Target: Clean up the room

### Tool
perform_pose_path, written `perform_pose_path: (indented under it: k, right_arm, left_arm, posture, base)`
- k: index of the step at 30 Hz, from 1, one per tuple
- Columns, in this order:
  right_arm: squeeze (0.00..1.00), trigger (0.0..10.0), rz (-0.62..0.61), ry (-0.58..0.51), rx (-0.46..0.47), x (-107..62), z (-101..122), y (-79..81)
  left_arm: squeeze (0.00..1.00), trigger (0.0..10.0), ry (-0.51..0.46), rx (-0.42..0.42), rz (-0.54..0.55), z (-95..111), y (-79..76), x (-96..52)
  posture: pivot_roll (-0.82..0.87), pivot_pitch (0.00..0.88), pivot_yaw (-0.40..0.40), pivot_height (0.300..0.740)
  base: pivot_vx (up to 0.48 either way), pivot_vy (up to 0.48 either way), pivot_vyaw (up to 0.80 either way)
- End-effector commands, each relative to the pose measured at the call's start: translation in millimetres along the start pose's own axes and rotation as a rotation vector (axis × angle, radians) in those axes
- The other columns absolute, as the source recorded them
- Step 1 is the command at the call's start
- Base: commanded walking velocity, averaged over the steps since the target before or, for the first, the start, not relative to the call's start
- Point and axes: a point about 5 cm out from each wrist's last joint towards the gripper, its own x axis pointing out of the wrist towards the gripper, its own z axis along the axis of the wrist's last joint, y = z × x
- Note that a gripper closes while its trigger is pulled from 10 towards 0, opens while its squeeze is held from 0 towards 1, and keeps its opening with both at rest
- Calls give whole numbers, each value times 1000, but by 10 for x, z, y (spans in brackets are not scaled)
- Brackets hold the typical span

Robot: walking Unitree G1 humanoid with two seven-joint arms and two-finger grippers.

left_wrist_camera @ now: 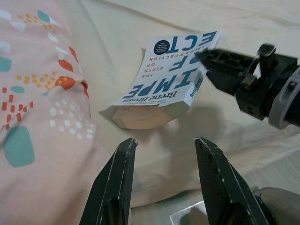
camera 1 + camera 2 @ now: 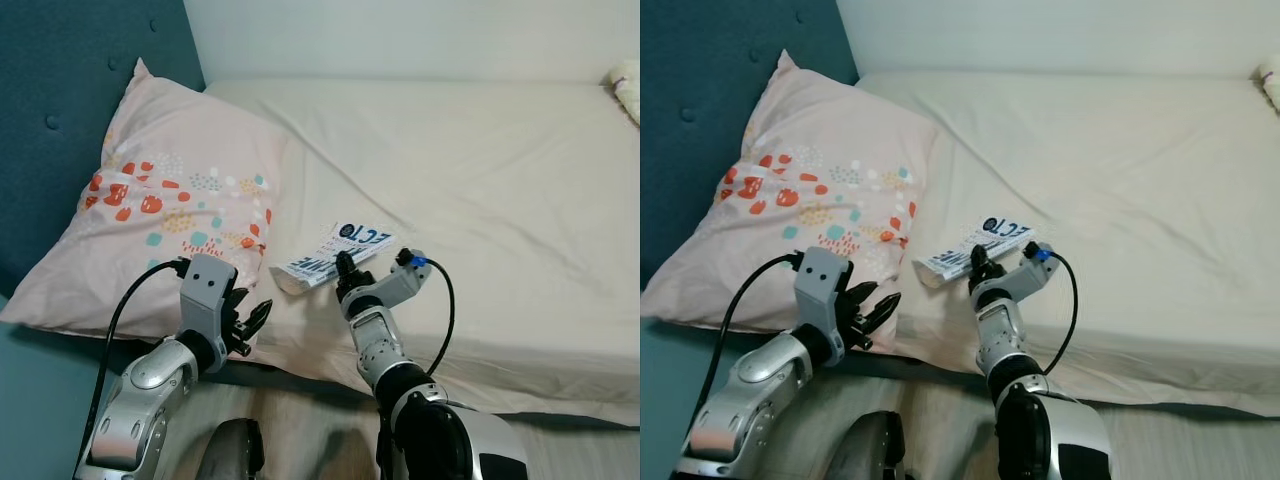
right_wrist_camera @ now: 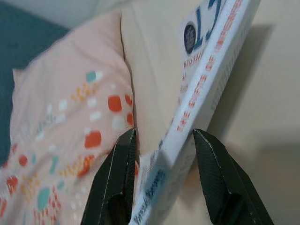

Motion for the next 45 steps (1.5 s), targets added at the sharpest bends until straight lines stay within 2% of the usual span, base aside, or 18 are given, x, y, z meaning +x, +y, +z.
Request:
perform_pose_path:
  k: [1, 4, 7, 9, 10, 14, 15, 19, 23, 30, 33, 34, 35, 36, 38, 39, 40, 45]
  right_arm:
    - [0, 10000, -49, 303, 156, -537, -1187, 92]
    - [0, 10000, -34, 334, 129, -549, -1218, 106]
    - [0, 10000, 57, 338, 68, -523, -1189, 165]
    - [0, 10000, 179, 291, 20, -468, -1089, 248]
    - [0, 10000, 179, 291, 20, -468, -1089, 248]
    - [0, 10000, 362, 268, -65, -432, -1003, 378]
    - [0, 10000, 434, 277, -99, -445, -1006, 420]
    - [0, 10000, 562, 314, -170, -501, -1052, 478]
    - [0, 10000, 614, 321, -192, -544, -1088, 505]
    - [0, 10000, 612, 254, -207, -515, -1005, 508]
    - [0, 10000, 510, 117, -249, -367, -671, 364]
    - [0, 10000, 510, 117, -249, -367, -671, 364]
    - [0, 10000, 402, 22, -330, -281, -379, 190]
    - [0, 10000, 402, 22, -330, -281, -379, 190]
    - [0, 10000, 289, -69, -483, -233, -59, 10]
    - [0, 10000, 289, -69, -483, -233, -59, 10]
    - [0, 10000, 246, -101, -547, -227, 55, -53]
    - [0, 10000, 246, -101, -547, -227, 55, -53]
  left_arm:
    - [0, 10000, 11, 8, 4, -27, 36, -45]
    - [0, 10000, 11, 8, 5, -27, 36, -45]
    - [0, 10000, 5, 6, 9, -24, 33, -37]
    - [0, 10000, -1, 4, 12, -19, 31, -28]
    - [0, 10000, -1, 4, 12, -19, 31, -28]
    - [0, 10000, -4, 3, 6, -19, 23, -11]
    - [0, 10000, -5, 3, 2, -21, 19, -4]
    - [0, 10000, -9, 4, -4, -17, 16, 10]
    - [0, 10000, -14, 6, -4, -7, 24, 22]
    - [0, 10000, -18, 15, 9, -4, 53, 41]
    - [0, 10000, -12, 17, 70, -37, 111, 64]
    - [0, 10000, -12, 17, 70, -37, 111, 64]
    - [0, 10000, -5, 6, 119, -70, 153, 79]
    - [0, 10000, -5, 6, 119, -70, 153, 79]
    - [0, 10000, -1, -8, 168, -97, 184, 98]
    - [0, 10000, -1, -8, 168, -97, 184, 98]
    - [0, 10000, 0, -12, 186, -107, 194, 105]
    - [0, 10000, 0, -12, 186, -107, 194, 105]
  posture:
    - [155, 198, 0, 609]
    - [155, 198, 0, 609]
    - [151, 194, -5, 609]
    - [148, 190, -3, 609]
    - [148, 190, -3, 609]
    - [137, 183, 0, 609]
    - [138, 178, 0, 609]
    - [134, 171, 1, 609]
    - [132, 164, 2, 609]
    - [127, 143, 1, 609]
    - [112, 122, 0, 609]
    - [112, 122, 0, 609]
    - [96, 109, 4, 609]
    - [96, 109, 4, 609]
    - [87, 103, 9, 609]
    - [87, 103, 9, 609]
    - [74, 96, 15, 609]
    - [74, 96, 15, 609]
  base:
    - [0, 0, 0]
    - [0, 0, 0]
    - [0, 0, 0]
    - [0, 0, 0]
    - [0, 0, 0]
    - [0, 0, 0]
    - [0, 0, 0]
    - [0, 0, 0]
    - [0, 0, 0]
    - [0, 0, 0]
    - [0, 0, 0]
    - [0, 0, 0]
    - [0, 0, 0]
    - [0, 0, 0]
    - [0, 0, 0]
    - [0, 0, 0]
    - [0, 0, 0]
    - [0, 0, 0]
